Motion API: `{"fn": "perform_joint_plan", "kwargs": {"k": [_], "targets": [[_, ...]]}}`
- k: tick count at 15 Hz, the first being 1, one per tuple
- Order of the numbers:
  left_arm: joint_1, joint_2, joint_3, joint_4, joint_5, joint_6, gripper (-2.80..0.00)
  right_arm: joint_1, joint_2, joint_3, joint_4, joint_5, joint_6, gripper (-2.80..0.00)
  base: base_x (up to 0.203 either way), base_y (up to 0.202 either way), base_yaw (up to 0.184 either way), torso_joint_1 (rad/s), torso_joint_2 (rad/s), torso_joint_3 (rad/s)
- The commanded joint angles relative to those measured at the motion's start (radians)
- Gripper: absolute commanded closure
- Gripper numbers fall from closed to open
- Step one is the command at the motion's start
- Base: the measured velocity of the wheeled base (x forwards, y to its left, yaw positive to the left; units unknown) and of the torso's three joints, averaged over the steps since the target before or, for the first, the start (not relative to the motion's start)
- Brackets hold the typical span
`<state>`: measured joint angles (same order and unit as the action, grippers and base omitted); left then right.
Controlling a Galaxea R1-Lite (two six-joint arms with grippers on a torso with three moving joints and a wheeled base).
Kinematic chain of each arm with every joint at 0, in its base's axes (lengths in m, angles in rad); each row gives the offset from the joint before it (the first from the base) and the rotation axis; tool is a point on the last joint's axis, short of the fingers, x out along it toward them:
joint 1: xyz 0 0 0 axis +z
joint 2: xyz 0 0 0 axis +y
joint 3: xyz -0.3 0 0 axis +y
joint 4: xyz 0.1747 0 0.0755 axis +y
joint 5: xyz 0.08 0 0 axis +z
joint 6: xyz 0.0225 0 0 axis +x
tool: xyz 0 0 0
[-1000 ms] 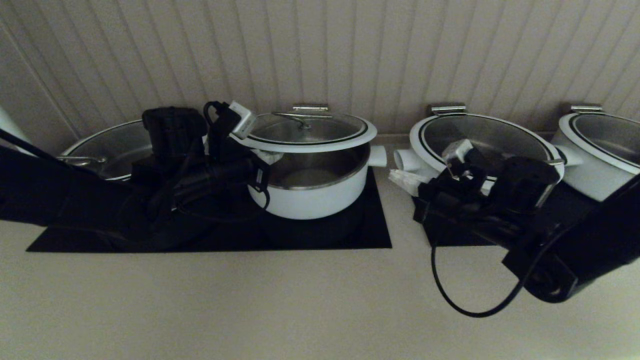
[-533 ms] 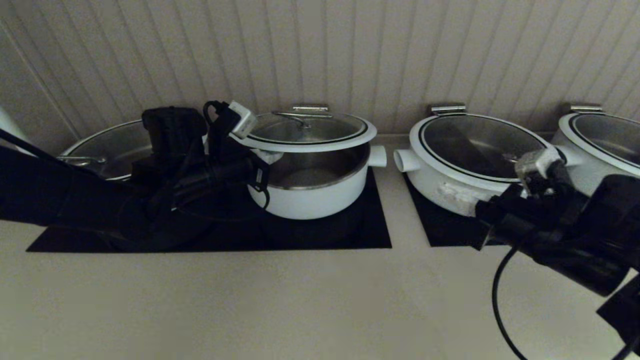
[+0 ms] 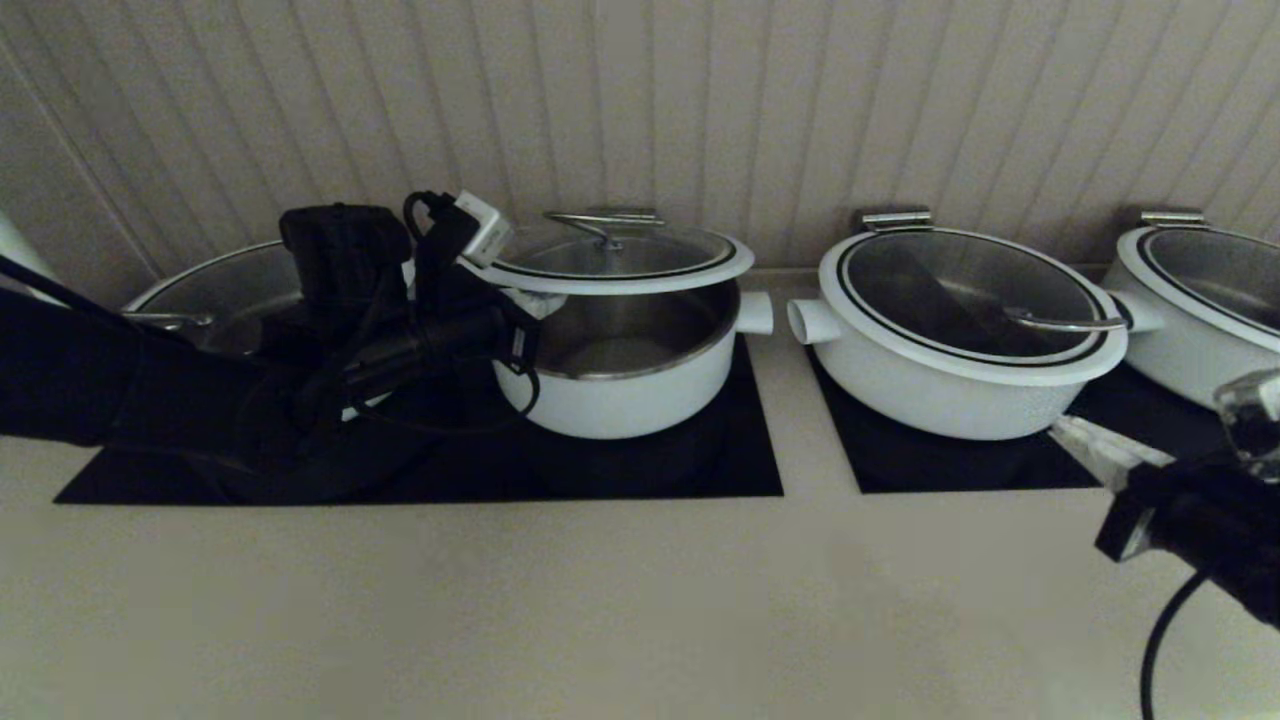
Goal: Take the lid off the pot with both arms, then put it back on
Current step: Open the pot lid completely
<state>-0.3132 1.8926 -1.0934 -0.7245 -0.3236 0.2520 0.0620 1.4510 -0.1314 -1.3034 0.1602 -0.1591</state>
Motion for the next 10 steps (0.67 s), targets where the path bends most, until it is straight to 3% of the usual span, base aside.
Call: {"fn": "perform_joint_plan", "kwargs": {"k": [1, 6, 10], "targets": [[-0.001, -0.001, -0.001, -0.006, -0.002, -0.002, 0.00, -0.070, -0.095, 0.100, 0.000, 0.001, -0.022, 0.00, 0.000, 0.000, 0.000, 0.000, 0.00, 0.000], [0.000, -0.001, 0.001, -0.006, -0.002, -0.003, 0.00, -0.097, -0.286, 0.131, 0.191, -0.025, -0.034, 0.00, 0.000, 0.000, 0.000, 0.000, 0.00, 0.000], [0.000, -0.001, 0.001, -0.006, -0.002, -0.003, 0.00, -0.097, -0.554, 0.131, 0.540, -0.032, -0.072, 0.00, 0.000, 0.000, 0.000, 0.000, 0.00, 0.000]]}}
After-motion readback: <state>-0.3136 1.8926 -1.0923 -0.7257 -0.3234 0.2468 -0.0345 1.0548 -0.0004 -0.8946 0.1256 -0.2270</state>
